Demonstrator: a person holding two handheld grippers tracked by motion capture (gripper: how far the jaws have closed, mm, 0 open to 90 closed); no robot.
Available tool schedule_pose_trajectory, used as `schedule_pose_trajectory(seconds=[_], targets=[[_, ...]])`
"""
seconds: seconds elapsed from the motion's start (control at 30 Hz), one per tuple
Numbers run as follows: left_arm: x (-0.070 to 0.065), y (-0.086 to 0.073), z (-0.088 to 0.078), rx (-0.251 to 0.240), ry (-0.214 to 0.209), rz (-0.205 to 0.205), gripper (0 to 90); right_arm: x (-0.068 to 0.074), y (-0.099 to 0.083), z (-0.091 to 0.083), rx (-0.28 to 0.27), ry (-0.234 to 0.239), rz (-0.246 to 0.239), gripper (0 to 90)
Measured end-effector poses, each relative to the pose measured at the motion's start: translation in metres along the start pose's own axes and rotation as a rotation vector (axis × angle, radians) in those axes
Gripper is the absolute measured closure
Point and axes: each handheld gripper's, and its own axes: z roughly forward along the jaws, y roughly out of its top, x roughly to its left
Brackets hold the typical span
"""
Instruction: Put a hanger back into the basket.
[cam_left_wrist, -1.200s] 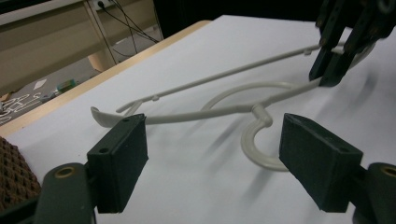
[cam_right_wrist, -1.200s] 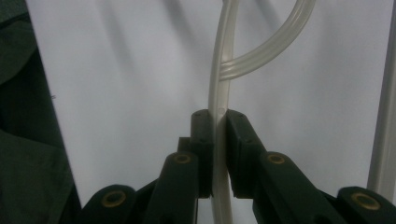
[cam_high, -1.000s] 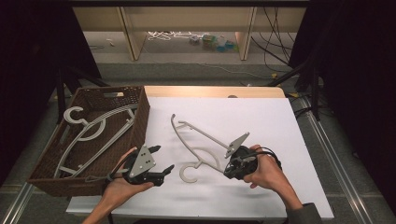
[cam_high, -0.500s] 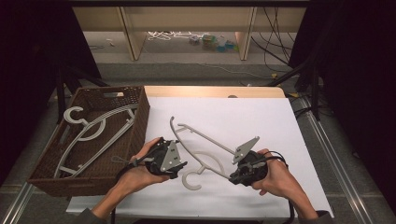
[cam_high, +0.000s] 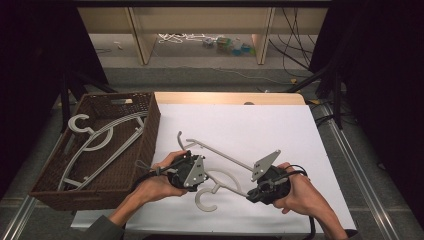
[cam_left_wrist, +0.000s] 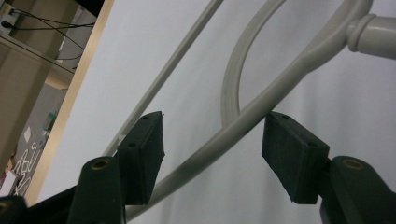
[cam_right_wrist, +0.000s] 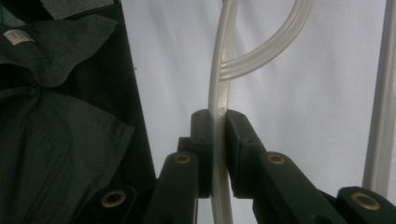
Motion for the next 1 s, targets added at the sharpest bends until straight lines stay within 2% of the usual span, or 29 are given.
schedule_pose_trajectory(seconds=[0.07, 0.17, 0.27, 0.37, 0.43, 0.47, 0.6, 0.67, 0.7, 0.77, 0.83, 0.87, 0.93, 1.0], targets=[[-0.001, 0.001, 0.0, -0.005, -0.016, 0.017, 46.3, 0.001, 0.001, 0.001, -0.002, 0.003, -0.009, 82.8], [-0.003, 0.001, 0.0, -0.008, -0.043, 0.069, 56.1, 0.001, 0.001, 0.001, -0.005, 0.011, -0.017, 82.7], [-0.006, 0.002, -0.001, 0.001, -0.067, 0.138, 63.0, 0.001, 0.0, 0.001, -0.001, 0.018, -0.028, 82.7], [-0.009, 0.005, -0.004, 0.016, -0.06, 0.198, 66.8, 0.0, -0.001, 0.002, -0.001, 0.026, -0.043, 82.7], [-0.012, 0.007, -0.006, -0.001, -0.05, 0.228, 68.5, -0.001, -0.002, 0.001, -0.006, 0.03, -0.052, 82.6], [-0.011, 0.009, -0.008, 0.01, -0.046, 0.255, 69.0, -0.001, -0.003, 0.0, -0.011, 0.032, -0.059, 82.6], [-0.011, 0.01, -0.013, -0.016, -0.04, 0.245, 71.7, -0.005, -0.006, -0.007, -0.059, 0.019, -0.064, 81.6], [-0.011, 0.011, -0.015, -0.039, -0.047, 0.213, 74.5, -0.009, -0.008, -0.011, -0.083, -0.001, -0.055, 80.7], [-0.009, 0.013, -0.016, -0.033, -0.075, 0.199, 76.5, -0.012, -0.01, -0.012, -0.1, -0.019, -0.042, 79.5], [-0.011, 0.015, -0.017, -0.019, -0.045, 0.209, 77.0, -0.014, -0.012, -0.014, -0.112, -0.029, -0.038, 78.3], [-0.009, 0.016, -0.017, -0.004, -0.062, 0.194, 77.5, -0.015, -0.012, -0.014, -0.121, -0.04, -0.028, 77.2], [-0.008, 0.016, -0.017, -0.004, -0.059, 0.169, 77.4, -0.016, -0.012, -0.014, -0.129, -0.058, -0.021, 75.7], [-0.006, 0.016, -0.017, -0.006, -0.081, 0.108, 78.2, -0.019, -0.012, -0.017, -0.16, -0.092, 0.025, 69.8], [-0.004, 0.019, -0.019, -0.014, -0.083, 0.052, 79.0, -0.02, -0.011, -0.021, -0.221, -0.148, 0.076, 60.4]])
